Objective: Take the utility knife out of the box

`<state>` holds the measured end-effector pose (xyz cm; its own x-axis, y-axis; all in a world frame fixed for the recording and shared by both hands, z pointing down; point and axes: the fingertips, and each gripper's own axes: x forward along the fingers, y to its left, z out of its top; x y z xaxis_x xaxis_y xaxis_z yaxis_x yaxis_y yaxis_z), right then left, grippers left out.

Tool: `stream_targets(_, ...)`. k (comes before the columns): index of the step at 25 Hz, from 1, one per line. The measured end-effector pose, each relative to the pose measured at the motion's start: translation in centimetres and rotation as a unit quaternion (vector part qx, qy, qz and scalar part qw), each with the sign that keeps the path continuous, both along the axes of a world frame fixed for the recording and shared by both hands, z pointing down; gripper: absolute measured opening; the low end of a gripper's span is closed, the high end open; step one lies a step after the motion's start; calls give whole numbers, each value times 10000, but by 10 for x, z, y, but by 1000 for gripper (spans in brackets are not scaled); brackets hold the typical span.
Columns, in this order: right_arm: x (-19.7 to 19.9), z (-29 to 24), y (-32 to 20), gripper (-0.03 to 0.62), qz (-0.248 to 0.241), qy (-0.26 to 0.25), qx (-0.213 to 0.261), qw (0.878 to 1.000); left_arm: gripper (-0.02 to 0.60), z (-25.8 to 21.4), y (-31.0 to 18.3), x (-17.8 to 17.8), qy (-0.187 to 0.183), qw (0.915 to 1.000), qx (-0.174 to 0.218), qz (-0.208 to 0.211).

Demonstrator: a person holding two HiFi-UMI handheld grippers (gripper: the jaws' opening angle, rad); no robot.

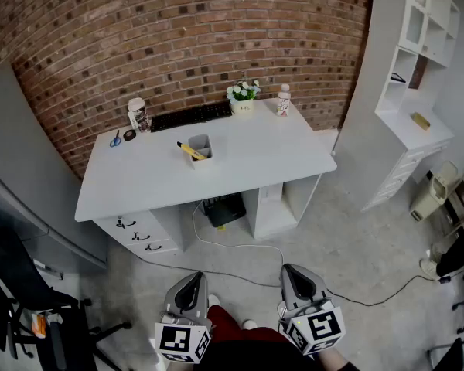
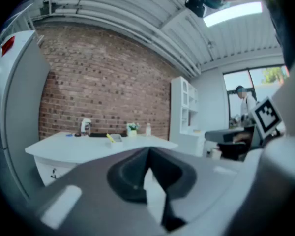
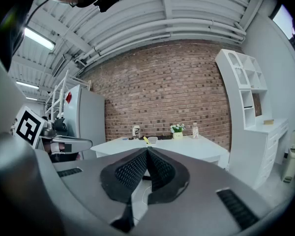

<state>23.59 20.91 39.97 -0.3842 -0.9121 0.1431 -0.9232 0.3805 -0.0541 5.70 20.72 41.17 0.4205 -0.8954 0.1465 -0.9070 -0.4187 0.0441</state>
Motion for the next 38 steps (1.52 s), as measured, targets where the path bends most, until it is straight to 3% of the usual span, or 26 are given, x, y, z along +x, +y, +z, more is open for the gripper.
stream_targets(23, -9, 7, -3, 8, -287, -43, -43, 9996, 3, 6, 9, -1, 19, 9998, -56, -193)
stream_targets(38, -11, 10, -42, 8, -316, -108, -49, 9994, 3, 5, -26, -12, 40, 9990, -124, -437)
